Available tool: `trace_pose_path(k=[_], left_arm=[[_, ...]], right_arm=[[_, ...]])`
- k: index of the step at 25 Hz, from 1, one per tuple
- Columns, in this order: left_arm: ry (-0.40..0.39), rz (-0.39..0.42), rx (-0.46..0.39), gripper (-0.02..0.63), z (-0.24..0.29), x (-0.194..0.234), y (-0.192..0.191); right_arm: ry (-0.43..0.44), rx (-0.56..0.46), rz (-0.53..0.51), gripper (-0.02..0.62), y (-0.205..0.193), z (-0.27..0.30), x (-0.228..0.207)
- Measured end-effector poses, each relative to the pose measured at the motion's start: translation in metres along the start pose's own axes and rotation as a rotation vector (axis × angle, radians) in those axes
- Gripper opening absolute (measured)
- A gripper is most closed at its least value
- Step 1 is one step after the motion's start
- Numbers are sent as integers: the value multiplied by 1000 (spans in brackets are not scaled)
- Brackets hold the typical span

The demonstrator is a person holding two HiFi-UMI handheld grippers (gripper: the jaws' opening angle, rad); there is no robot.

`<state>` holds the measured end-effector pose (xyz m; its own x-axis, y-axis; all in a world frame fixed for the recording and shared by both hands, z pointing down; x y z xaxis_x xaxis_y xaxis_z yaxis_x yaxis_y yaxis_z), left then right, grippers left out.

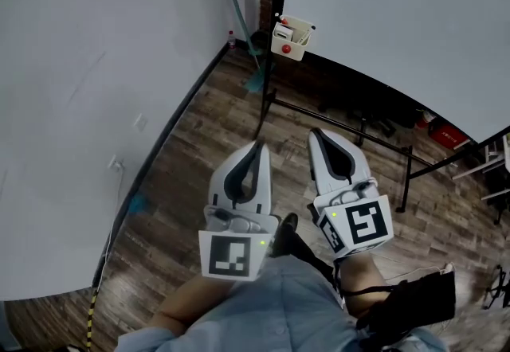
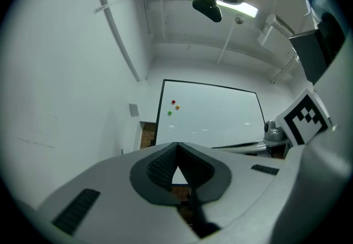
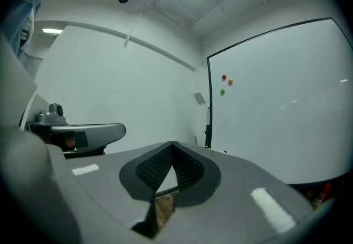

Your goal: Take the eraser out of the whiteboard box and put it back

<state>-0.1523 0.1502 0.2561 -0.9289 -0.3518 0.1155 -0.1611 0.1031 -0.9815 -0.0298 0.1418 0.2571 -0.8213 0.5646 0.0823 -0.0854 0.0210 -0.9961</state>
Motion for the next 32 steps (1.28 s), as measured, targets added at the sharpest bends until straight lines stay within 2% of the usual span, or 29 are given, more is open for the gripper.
trace_pose_path(k=[8,15,24,32], left_arm=[[-5,7,1,5,44,6,-13],[-20,47,10,5,121,3,-25],[-27,61,11,5,246,-13,-37],[6,78,-21,5,307,-17,-37]], right_arm=[[-10,-5,-15,2,-5,27,-35],[-5,-21,5,2,-17,66,-95],[50,-6,14,3,-24,135,-190],[134,9,-7,3,-24,178,-237]])
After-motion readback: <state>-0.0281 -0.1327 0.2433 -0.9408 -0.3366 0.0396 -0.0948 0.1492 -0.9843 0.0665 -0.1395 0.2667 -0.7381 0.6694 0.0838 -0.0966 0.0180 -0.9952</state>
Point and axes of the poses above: the fingertips, and each gripper's own axes: z forward along the fingers, x to its left, y out of its top, the point moved 4 cm from there along -z, backward along the fingers, and after that the axes turned 12 degrees about y, right-handed, at the moved point
